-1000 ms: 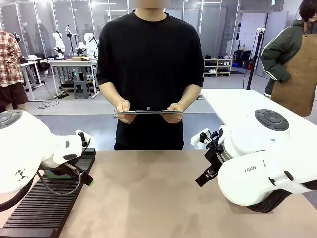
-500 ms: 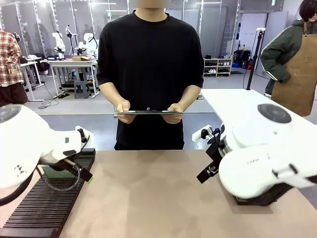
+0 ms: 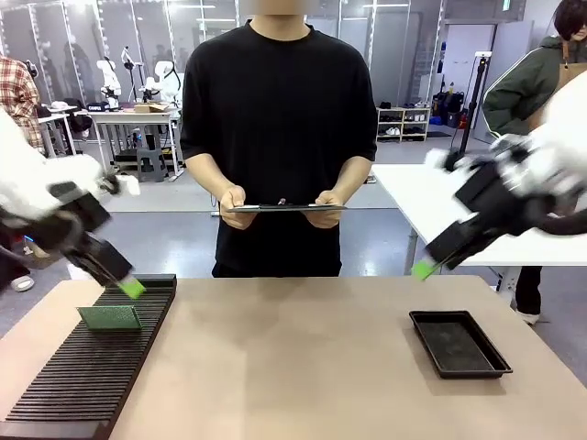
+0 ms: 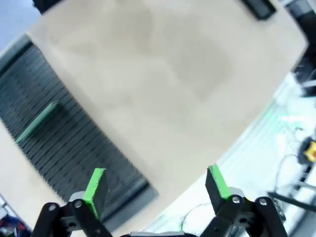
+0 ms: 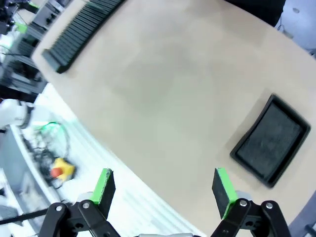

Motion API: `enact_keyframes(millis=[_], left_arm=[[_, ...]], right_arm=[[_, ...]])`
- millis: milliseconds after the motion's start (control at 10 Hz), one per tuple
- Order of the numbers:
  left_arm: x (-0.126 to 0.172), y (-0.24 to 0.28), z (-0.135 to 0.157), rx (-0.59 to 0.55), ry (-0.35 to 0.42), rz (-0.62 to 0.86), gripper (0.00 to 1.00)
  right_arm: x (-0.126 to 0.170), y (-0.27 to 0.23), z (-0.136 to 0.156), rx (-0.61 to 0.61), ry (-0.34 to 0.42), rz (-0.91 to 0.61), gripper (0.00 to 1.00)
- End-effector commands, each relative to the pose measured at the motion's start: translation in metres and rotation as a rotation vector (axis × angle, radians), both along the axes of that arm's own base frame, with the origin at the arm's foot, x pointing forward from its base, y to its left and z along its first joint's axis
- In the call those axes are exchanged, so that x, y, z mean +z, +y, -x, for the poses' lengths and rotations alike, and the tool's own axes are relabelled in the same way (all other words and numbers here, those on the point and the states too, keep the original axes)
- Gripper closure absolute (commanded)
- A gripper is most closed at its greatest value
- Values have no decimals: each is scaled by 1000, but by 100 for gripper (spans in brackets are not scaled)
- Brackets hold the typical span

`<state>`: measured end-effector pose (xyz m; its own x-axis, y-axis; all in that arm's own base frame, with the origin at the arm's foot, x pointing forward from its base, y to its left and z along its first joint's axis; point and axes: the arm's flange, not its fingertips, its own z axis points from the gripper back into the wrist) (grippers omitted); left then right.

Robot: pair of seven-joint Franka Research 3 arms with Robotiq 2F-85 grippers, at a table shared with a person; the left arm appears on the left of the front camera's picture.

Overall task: Inspect the PCB.
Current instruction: Pick up the Blank PCB and present it to the human.

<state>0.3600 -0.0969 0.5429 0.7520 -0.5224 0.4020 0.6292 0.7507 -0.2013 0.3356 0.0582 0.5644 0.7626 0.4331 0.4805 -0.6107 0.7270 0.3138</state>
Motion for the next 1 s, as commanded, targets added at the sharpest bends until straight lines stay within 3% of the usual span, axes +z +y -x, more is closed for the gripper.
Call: enact_keyframes(millis=[0,100,200,500,700,900], left_arm=[[46,65,26,68,55,85,0],[59,100,47,117,93,220,0],[60,135,67,153,75,328,0],[32,216,128,289,-45,531,0],[9,235,140,374,-49,619,0],[3,241,143,425,-42,648,0]], right_arm=[[13,-67,31,-39,80,-140,0],[16,-97,52,-57,74,-198,0],[14,-122,71,-63,62,-254,0],[-8,-186,117,-207,58,-410,0],[-21,-205,125,-264,44,-456,0],[-24,-205,129,-269,49,-455,0]])
